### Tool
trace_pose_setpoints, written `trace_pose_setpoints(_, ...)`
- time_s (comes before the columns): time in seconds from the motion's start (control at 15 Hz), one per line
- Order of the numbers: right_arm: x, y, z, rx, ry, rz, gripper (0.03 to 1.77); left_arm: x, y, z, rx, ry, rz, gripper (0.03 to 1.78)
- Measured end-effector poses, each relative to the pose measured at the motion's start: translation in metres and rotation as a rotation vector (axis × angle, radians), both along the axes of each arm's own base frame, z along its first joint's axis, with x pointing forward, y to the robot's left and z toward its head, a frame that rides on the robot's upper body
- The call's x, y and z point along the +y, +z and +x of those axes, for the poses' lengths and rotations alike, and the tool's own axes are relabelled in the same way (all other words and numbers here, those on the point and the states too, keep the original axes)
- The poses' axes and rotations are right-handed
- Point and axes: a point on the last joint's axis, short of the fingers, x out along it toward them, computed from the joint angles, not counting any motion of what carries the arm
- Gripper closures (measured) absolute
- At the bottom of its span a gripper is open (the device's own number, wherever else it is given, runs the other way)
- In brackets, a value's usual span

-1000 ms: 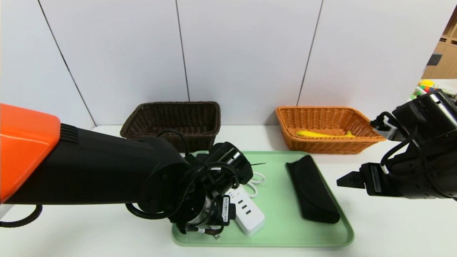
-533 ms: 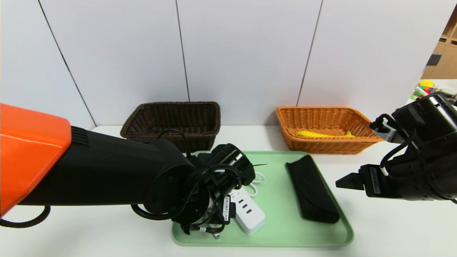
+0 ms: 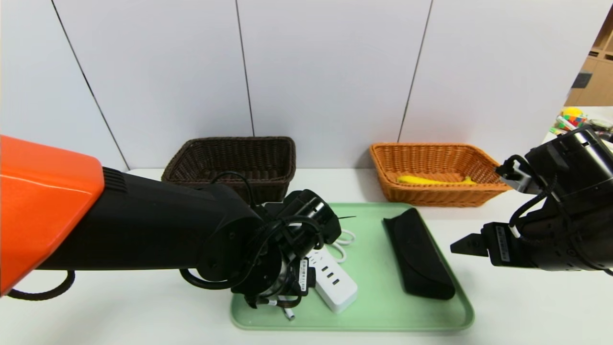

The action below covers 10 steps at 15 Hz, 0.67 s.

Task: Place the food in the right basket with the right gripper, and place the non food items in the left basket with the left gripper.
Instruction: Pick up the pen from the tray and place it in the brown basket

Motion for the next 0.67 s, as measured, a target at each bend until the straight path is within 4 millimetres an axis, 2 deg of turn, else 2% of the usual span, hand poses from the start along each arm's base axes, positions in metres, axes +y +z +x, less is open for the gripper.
trace_pose_setpoints(0.13,-0.0001,0.0000,-0.0001,0.001,0.000,0.001,0.10,-0.0001,-0.0013,0.0006,0.003,0.003,0.002,0.12)
trace_pose_setpoints(0.2,-0.0001,0.0000,-0.0001,0.001,0.001,0.000,0.10,-0.0001,-0.0017,0.0006,0.005,0.004,0.002,0.19)
trace_pose_setpoints(0.4,-0.0001,0.0000,-0.0002,0.000,0.000,0.001,0.10,-0.0001,-0.0029,0.0009,0.008,0.004,0.005,0.64)
trace_pose_setpoints(0.67,-0.0004,0.0006,-0.0009,-0.002,0.001,0.001,0.10,-0.0007,-0.0056,0.0010,0.016,0.004,0.012,1.00)
